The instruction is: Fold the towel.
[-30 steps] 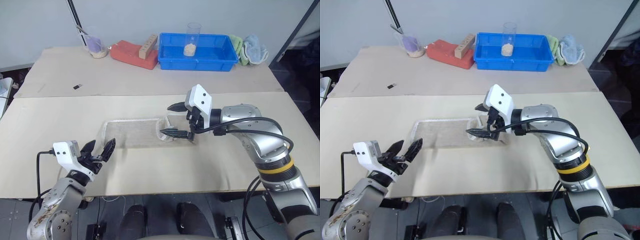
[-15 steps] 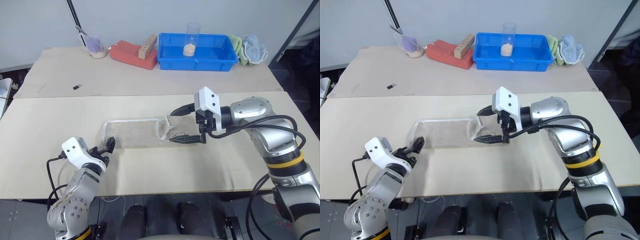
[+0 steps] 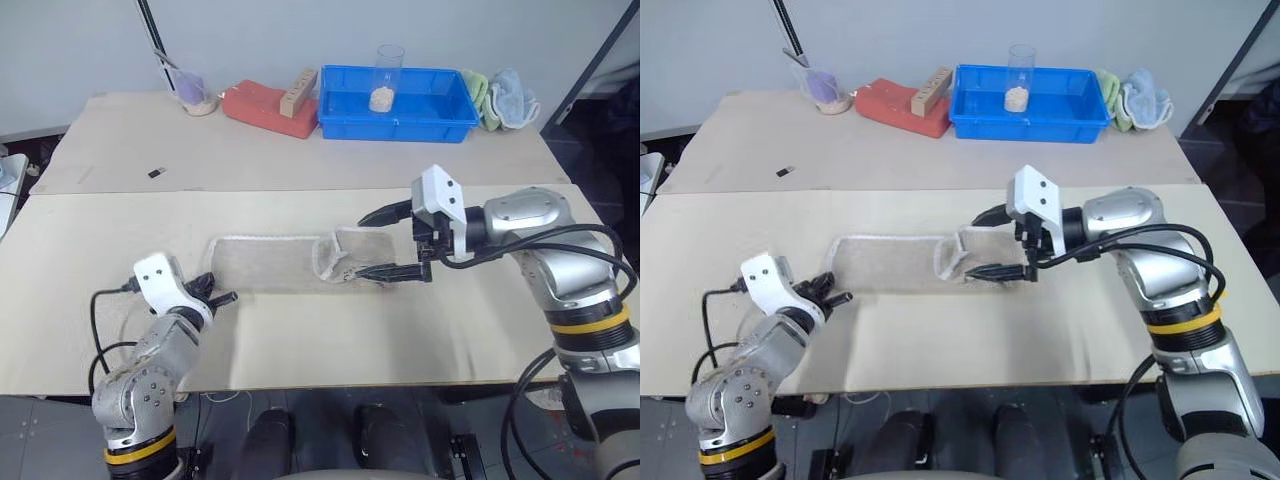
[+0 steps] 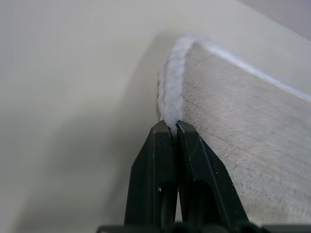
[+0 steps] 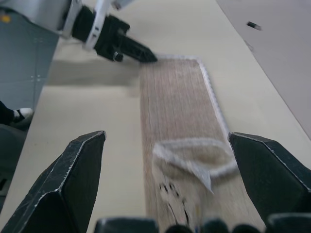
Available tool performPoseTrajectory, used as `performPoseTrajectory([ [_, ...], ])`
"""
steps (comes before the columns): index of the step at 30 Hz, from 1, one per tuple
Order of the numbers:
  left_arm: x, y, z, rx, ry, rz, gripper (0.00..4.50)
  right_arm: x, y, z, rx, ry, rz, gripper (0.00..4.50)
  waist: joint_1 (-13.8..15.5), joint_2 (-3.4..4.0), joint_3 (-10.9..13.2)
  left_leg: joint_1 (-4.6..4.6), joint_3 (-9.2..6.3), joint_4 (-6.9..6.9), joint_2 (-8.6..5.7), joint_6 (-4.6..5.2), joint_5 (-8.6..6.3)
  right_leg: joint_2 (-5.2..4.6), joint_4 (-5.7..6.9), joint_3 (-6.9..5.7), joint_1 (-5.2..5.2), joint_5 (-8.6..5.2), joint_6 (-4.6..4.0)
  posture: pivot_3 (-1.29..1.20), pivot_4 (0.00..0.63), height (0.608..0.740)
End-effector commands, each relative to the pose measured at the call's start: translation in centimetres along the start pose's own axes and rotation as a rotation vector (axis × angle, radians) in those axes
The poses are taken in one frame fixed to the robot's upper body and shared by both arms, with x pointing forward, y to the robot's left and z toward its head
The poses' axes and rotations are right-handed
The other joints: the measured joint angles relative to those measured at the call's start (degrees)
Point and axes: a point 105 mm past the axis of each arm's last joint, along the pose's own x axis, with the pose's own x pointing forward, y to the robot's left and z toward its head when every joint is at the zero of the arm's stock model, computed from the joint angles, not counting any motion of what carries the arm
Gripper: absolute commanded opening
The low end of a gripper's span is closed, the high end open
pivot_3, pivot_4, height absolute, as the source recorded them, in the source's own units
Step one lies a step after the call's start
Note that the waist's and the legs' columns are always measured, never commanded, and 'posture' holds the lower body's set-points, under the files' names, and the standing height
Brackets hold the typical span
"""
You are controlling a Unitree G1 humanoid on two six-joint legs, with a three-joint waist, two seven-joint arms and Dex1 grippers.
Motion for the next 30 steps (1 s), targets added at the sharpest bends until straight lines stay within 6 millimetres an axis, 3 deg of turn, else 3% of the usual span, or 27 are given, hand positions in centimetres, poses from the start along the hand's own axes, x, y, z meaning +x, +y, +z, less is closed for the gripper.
performPoseTrajectory([
  [1, -0.9, -4.7, 2.8, 0.165, -0.125, -0.251, 0.06, -2.2, 0.4, 0.4, -0.016, 0.024, -0.029, 4.5, 0.43, 0.0, 0.0, -0.02, 0.02, 0.0, -0.01, -0.01, 0.01, -0.01, -0.02, 0.0, 0.01, 0.0, 0.0, 0.0, 0.15, 0.74],
  [5, -1.8, -11.2, 4.2, 0.363, -0.182, -0.631, 0.06, -4.5, 1.2, -1.1, 0.016, 0.116, -0.064, 4.5, 0.77, -0.01, 0.01, -0.07, 0.08, 0.04, -0.08, -0.03, 0.02, -0.09, -0.15, 0.04, 0.07, 0.0, 0.0, 0.0, 0.15, 0.74],
  [10, -2.1, -16.7, 3.4, 0.492, -0.185, -0.945, 0.06, -6.5, 2.0, -2.2, 0.062, 0.176, -0.13, 4.5, 0.0, -0.01, 0.0, -0.03, 0.56, 0.01, -0.01, -0.01, 0.01, 0.02, -0.17, 0.15, 0.07, 0.0, 0.01, 0.0, 0.15, 0.74],
  [18, -0.7, -20.7, -0.1, 0.637, -0.147, -1.149, 0.06, -7.3, 3.4, -2.4, 0.099, 0.202, -0.186, 4.5, -0.28, -0.01, 0.01, -0.05, 0.54, 0.01, 0.01, 0.01, 0.01, 0.11, -0.12, 0.14, 0.04, -0.01, 0.02, 0.0, 0.15, 0.74],
  [20, -0.4, -21.4, 0.1, 0.618, -0.182, -1.156, 0.06, -7.4, 3.6, -2.4, 0.108, 0.205, -0.203, 4.5, -0.04, -0.02, 0.01, -0.07, 0.54, 0.04, -0.01, 0.01, 0.01, 0.08, -0.14, 0.15, 0.06, -0.01, 0.03, 0.0, 0.15, 0.74],
  [23, -0.7, -22.4, 0.2, 0.577, -0.193, -1.207, 0.98, -7.5, 3.9, -2.4, 0.125, 0.203, -0.22, 4.5, 0.31, -0.04, 0.02, -0.1, 0.55, 0.08, -0.02, 0.01, 0.01, 0.06, -0.15, 0.15, 0.05, -0.01, 0.04, 0.0, 0.15, 0.74],
  [27, -2.1, -22.4, 0.6, 0.559, -0.202, -1.29, 2.87, -7.6, 3.7, -2.5, 0.141, 0.203, -0.248, 4.5, 0.23, -0.03, 0.02, -0.08, 0.55, 0.08, -0.01, 0.01, 0.01, 0.07, -0.12, 0.15, 0.05, -0.01, 0.05, 0.0, 0.15, 0.74],
  [30, -3.2, -21.8, 2.0, 0.549, -0.249, -1.339, 4.28, -7.6, 3.1, -2.4, 0.142, 0.185, -0.273, 4.5, 0.13, -0.03, 0.02, -0.06, 0.54, 0.08, 0.01, 0.01, 0.01, 0.09, -0.08, 0.16, 0.04, -0.01, 0.05, 0.0, 0.15, 0.74],
])
